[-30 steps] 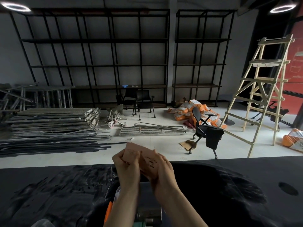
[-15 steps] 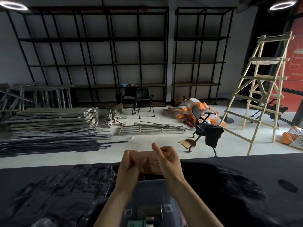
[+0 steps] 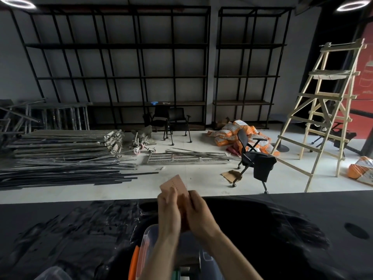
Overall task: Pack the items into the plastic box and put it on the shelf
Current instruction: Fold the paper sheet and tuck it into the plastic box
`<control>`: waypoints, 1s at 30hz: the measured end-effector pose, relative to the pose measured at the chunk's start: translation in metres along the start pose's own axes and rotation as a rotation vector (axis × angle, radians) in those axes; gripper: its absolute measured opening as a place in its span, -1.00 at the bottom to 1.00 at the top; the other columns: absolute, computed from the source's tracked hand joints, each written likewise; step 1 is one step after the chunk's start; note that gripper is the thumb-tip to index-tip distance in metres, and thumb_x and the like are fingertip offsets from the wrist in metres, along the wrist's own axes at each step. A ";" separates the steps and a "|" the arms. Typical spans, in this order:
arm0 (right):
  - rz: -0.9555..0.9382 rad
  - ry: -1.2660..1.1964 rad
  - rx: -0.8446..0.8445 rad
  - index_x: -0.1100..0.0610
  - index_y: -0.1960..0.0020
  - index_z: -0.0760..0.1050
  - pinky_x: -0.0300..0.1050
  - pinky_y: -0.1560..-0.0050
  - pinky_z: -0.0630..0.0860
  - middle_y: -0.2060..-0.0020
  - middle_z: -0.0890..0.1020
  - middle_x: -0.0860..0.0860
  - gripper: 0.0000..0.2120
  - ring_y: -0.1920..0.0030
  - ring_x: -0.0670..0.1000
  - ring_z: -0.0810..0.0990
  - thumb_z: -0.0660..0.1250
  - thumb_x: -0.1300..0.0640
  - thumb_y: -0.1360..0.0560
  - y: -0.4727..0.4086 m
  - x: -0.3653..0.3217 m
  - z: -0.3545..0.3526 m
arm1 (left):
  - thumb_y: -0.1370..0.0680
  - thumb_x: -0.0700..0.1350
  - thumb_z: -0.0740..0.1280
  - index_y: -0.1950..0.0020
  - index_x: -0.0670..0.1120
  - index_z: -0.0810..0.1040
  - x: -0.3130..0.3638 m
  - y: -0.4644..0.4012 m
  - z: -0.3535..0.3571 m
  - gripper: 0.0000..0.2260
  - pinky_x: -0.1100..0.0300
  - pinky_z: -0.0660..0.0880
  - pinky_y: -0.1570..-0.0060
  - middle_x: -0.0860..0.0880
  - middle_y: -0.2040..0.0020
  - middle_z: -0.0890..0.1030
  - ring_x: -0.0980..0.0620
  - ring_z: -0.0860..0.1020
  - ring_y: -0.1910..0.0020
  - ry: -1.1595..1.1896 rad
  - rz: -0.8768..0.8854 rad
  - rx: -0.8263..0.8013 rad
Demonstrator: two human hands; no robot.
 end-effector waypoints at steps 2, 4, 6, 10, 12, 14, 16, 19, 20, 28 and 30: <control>0.022 -0.049 -0.041 0.01 0.16 0.42 0.16 0.14 0.56 0.23 0.64 0.01 -0.78 0.22 -0.06 0.58 0.25 -0.11 -0.54 0.005 0.002 0.008 | -0.66 -0.05 0.19 -0.11 -0.22 0.46 0.003 0.003 0.005 -0.77 0.12 0.51 0.13 -0.19 0.00 0.62 -0.11 0.61 0.02 -0.015 0.029 -0.009; 0.077 -0.093 -0.093 0.05 0.10 0.43 0.19 0.05 0.59 0.17 0.65 0.05 -0.74 0.13 -0.01 0.63 0.26 -0.14 -0.53 0.008 -0.001 0.007 | -0.65 -0.06 0.22 -0.06 -0.20 0.47 0.004 0.000 0.001 -0.80 -0.01 0.54 0.05 -0.25 0.02 0.64 -0.19 0.62 0.01 -0.023 0.041 -0.035; 0.139 -0.134 -0.147 0.14 -0.01 0.45 0.10 0.06 0.61 0.13 0.65 0.07 -0.71 0.09 0.02 0.64 0.24 -0.10 -0.59 0.008 -0.002 0.004 | -0.64 -0.05 0.24 -0.05 -0.15 0.51 -0.001 -0.005 -0.003 -0.82 -0.16 0.57 -0.06 -0.27 0.00 0.66 -0.24 0.64 -0.01 -0.018 0.008 -0.101; 0.095 -0.063 -0.050 0.15 -0.01 0.42 0.06 -0.04 0.60 0.06 0.64 0.13 -0.85 0.04 0.05 0.63 0.19 0.07 -0.63 0.003 -0.005 -0.006 | -0.53 0.14 0.33 -0.09 -0.04 0.53 -0.010 -0.002 0.000 -0.71 -0.28 0.52 -0.19 -0.23 -0.09 0.66 -0.22 0.63 -0.12 -0.094 -0.017 -0.260; 0.100 0.014 0.004 0.14 -0.03 0.43 0.16 -0.08 0.59 0.04 0.65 0.14 -0.82 0.02 0.10 0.64 0.19 0.03 -0.59 0.002 -0.004 -0.009 | -0.47 0.23 0.31 -0.11 -0.06 0.44 -0.017 -0.002 0.001 -0.59 -0.36 0.49 -0.19 -0.27 -0.14 0.61 -0.26 0.59 -0.17 -0.075 -0.067 -0.325; 0.128 0.071 0.058 0.13 -0.03 0.44 0.19 -0.04 0.59 0.07 0.64 0.10 -0.82 0.07 0.10 0.63 0.20 0.02 -0.59 0.002 -0.002 -0.019 | -0.54 0.19 0.23 -0.06 -0.08 0.39 -0.017 0.002 -0.005 -0.66 -0.32 0.54 -0.12 -0.21 -0.06 0.62 -0.21 0.61 -0.09 -0.217 0.030 -0.324; 0.165 0.094 0.166 0.13 -0.05 0.44 0.20 0.05 0.62 0.09 0.62 0.08 -0.81 0.10 0.13 0.64 0.19 0.01 -0.60 0.001 0.001 -0.037 | -0.62 0.04 0.16 0.01 -0.02 0.43 -0.017 0.006 -0.016 -0.83 -0.13 0.57 0.07 -0.06 0.09 0.61 -0.07 0.60 0.08 -0.630 0.292 -0.303; 0.229 0.100 0.282 0.16 -0.10 0.43 0.11 0.16 0.63 0.07 0.60 0.07 -0.79 0.12 0.11 0.62 0.16 0.03 -0.62 0.004 0.007 -0.055 | -0.65 -0.12 0.17 -0.10 0.07 0.52 -0.035 0.017 -0.019 -0.84 0.30 0.45 0.24 0.09 -0.05 0.56 0.18 0.53 0.13 -1.268 0.563 -0.478; 0.243 0.118 0.283 0.17 -0.12 0.42 0.04 0.21 0.60 0.06 0.59 0.07 -0.79 0.12 0.09 0.61 0.15 0.05 -0.62 0.006 0.009 -0.057 | -0.63 -0.13 0.23 -0.15 0.10 0.54 -0.045 0.021 -0.017 -0.82 0.31 0.45 0.18 0.10 -0.12 0.53 0.19 0.52 0.06 -1.383 0.557 -0.614; 0.283 0.340 0.175 0.19 -0.06 0.33 -0.20 0.36 0.41 0.19 0.50 -0.01 -0.90 0.27 -0.06 0.50 0.14 0.16 -0.63 0.016 0.026 -0.056 | -0.50 -0.04 0.44 -0.23 0.04 0.57 -0.081 0.030 -0.003 -0.70 -0.01 0.40 -0.23 -0.02 -0.26 0.46 -0.07 0.44 -0.24 -1.820 0.624 -0.911; 0.307 0.369 0.163 0.19 -0.05 0.33 -0.17 0.34 0.44 0.15 0.53 0.03 -0.91 0.26 -0.04 0.51 0.13 0.16 -0.61 0.019 0.030 -0.055 | -0.48 -0.04 0.47 -0.12 -0.03 0.61 -0.077 0.028 -0.008 -0.76 0.03 0.48 -0.14 -0.02 -0.15 0.52 -0.04 0.51 -0.14 -1.838 0.634 -0.869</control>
Point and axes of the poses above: each hand's wrist, its own y-axis away from the middle knuckle, its own z-axis out of the palm, x = y × z, the point moved 4 cm from there along -y, towards the middle knuckle
